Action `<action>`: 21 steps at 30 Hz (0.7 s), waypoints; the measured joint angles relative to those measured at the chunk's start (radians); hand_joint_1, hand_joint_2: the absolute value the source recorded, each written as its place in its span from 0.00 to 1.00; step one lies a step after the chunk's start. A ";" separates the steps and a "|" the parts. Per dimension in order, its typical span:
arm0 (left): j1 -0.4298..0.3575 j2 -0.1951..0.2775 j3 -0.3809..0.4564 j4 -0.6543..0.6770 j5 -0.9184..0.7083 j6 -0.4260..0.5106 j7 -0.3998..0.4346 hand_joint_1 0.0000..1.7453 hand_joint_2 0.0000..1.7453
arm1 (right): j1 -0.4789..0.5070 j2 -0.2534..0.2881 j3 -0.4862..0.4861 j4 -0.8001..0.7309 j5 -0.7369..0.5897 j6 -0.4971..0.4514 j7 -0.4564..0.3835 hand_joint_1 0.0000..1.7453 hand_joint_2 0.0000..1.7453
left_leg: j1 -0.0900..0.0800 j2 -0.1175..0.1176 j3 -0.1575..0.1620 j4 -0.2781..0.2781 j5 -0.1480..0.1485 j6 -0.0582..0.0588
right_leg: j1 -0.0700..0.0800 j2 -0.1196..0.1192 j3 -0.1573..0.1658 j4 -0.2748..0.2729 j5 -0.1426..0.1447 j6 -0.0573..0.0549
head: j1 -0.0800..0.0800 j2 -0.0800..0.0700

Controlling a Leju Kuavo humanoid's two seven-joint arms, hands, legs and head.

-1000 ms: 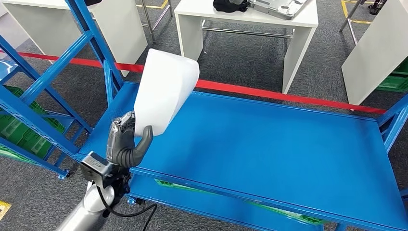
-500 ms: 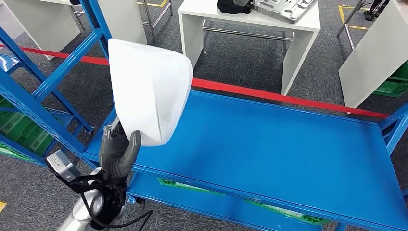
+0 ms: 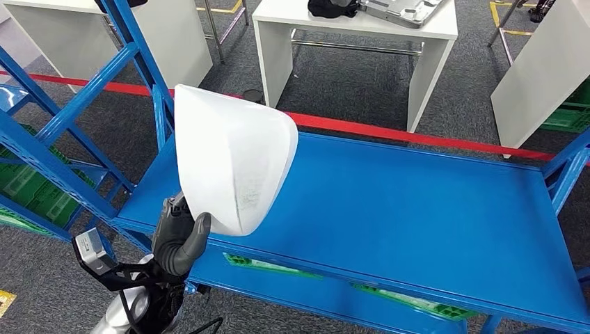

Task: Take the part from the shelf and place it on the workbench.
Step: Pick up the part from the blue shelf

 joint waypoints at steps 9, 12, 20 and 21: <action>-0.015 0.007 -0.009 0.013 -0.001 -0.017 -0.009 1.00 1.00 | 0.002 0.016 0.000 -0.012 -0.008 0.005 0.001 0.00 0.00 | -0.010 0.001 0.167 -0.211 0.060 0.029 | 0.002 -0.001 -0.037 -0.006 0.050 0.028 | 0.001 0.000; -0.020 0.007 -0.010 0.012 -0.001 -0.022 -0.010 1.00 1.00 | 0.004 0.014 0.000 -0.012 -0.014 0.016 0.002 0.00 0.00 | -0.011 0.005 0.160 -0.234 0.095 0.050 | 0.001 -0.002 -0.050 0.005 0.045 0.037 | 0.002 0.000; -0.019 0.008 -0.021 0.015 -0.001 -0.022 -0.009 1.00 1.00 | 0.010 -0.006 0.000 -0.012 -0.008 0.022 -0.002 0.00 0.00 | -0.017 0.010 0.091 -0.226 0.150 0.058 | 0.003 -0.002 -0.019 0.122 -0.080 0.042 | 0.007 0.000; -0.020 0.008 -0.021 0.015 -0.001 -0.022 -0.010 1.00 1.00 | 0.008 -0.008 0.000 -0.012 -0.006 0.022 -0.003 0.00 0.00 | -0.019 0.010 0.083 -0.217 0.150 0.055 | 0.004 -0.002 0.024 0.054 -0.066 0.043 | 0.007 0.000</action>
